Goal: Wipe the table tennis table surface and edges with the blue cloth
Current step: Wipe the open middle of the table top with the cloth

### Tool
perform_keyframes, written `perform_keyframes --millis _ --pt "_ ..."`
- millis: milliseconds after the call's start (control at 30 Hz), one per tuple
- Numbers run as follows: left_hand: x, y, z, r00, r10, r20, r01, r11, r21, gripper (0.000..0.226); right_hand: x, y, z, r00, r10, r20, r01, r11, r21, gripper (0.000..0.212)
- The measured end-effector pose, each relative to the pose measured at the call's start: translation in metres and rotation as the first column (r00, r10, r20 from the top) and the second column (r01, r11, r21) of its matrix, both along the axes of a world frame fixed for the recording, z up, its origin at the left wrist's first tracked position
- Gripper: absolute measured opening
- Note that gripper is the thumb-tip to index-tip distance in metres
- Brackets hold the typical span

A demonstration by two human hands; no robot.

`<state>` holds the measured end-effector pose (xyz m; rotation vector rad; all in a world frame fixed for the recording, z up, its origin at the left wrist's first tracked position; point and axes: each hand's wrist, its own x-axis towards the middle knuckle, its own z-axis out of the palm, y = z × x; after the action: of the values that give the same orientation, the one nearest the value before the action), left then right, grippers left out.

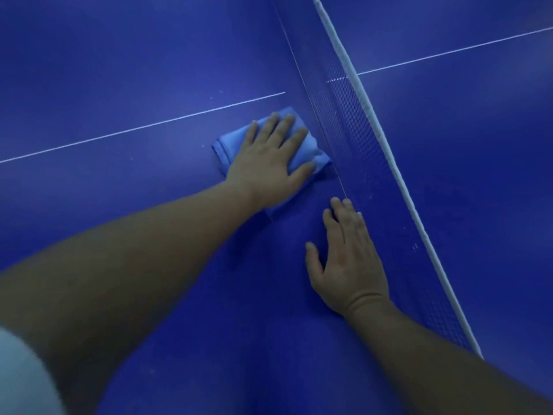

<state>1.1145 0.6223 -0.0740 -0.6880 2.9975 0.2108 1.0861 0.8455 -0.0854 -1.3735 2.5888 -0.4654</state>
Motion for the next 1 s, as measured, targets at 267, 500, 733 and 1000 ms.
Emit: perform_keyframes --millis 267,500,733,1000 --pt "0.065 -0.022 -0.007 0.969 -0.248 -0.005 0.247 0.967 -0.054 0.076 -0.002 0.0 0.001 0.998 0.045 -0.044 -0.041 0.995 0.09 0.071" --pt "0.045 -0.002 -0.01 0.875 -0.482 0.028 0.483 0.875 -0.028 0.072 -0.003 0.0 0.003 0.999 0.039 -0.019 -0.038 0.997 0.072 0.072" --pt "-0.013 -0.044 -0.002 0.986 0.161 0.033 -0.161 0.987 -0.004 0.072 -0.002 0.001 0.004 0.998 0.035 -0.049 -0.03 0.996 0.083 0.071" --pt "-0.013 -0.001 -0.007 0.953 -0.301 -0.03 0.301 0.953 -0.022 0.065 -0.003 0.0 0.0 0.998 0.035 -0.056 -0.031 0.997 0.072 0.069"
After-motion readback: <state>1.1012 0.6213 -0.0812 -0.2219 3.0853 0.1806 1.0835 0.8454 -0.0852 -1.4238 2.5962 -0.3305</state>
